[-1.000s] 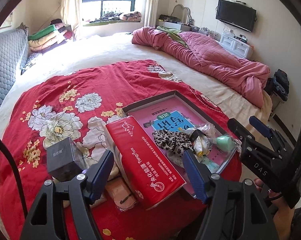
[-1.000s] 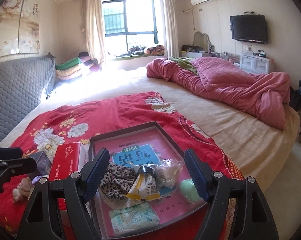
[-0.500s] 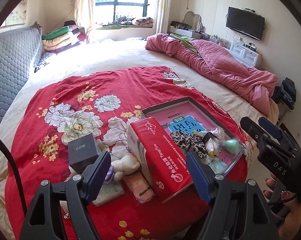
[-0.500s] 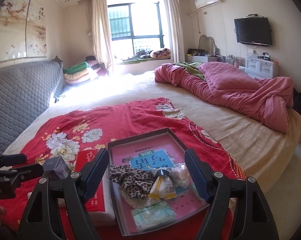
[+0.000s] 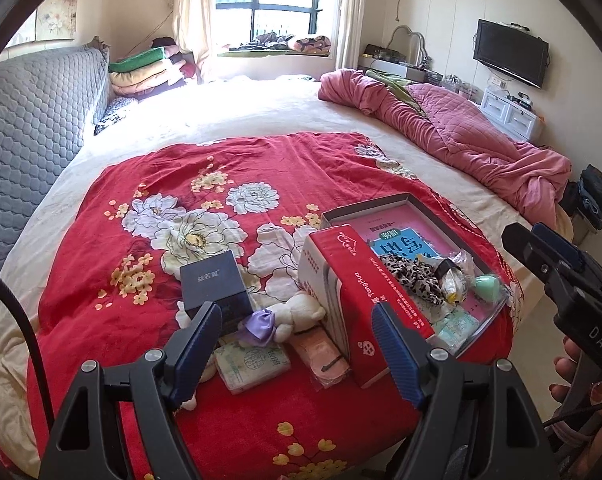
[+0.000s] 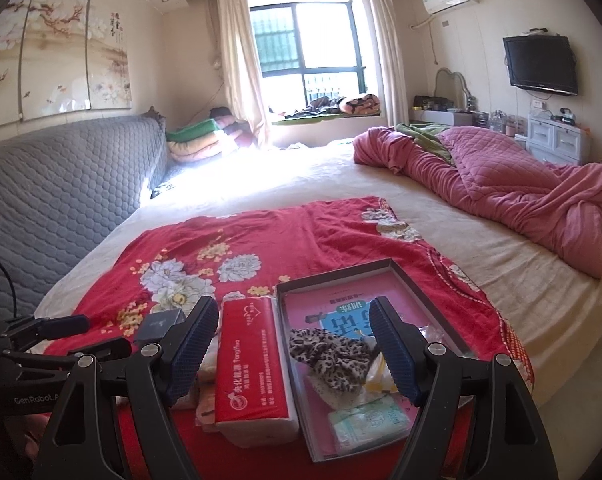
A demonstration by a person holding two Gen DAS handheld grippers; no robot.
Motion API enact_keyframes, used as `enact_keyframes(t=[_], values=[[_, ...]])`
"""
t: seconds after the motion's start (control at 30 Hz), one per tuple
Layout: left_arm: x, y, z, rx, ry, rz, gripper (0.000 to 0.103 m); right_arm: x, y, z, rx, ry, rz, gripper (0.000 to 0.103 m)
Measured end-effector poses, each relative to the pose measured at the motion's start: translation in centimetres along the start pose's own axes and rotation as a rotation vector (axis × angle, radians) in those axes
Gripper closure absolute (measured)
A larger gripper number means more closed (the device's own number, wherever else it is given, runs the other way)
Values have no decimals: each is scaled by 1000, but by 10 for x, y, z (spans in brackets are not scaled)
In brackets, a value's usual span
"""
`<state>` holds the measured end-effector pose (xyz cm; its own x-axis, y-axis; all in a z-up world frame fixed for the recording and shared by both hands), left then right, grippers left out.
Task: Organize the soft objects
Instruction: 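Move both open tools from the pink box to the plush toy pile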
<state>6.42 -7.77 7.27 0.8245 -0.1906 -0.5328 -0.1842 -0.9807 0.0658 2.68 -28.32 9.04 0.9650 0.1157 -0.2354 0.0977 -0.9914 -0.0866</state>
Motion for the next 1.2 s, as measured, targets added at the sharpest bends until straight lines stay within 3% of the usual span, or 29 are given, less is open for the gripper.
enact_keyframes(t=[0.33,0.77,1.2], values=[[-12,-33,7,-33,-5,-50,26,1,-34,5,-56,-23,-64,24],[-26,-108,21,-119,-18,-159,26,7,-68,19,-135,-69,-134,24],[-7,-130,56,-151,-93,-154,26,29,-113,57,-288,-148,-218,24]])
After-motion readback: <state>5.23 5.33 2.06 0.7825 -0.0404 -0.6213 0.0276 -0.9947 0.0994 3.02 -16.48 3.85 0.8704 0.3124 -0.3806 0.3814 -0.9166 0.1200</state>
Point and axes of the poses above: each gripper's, at about its wrist camera, not at the fingertips, and x roughly the way its jaws point, y to its right, z to its underside, the point moved 1 cm from there along x, roughly the way its jaws point, and after that the axes turned 14 degrees about y, right-handed, at the moved point
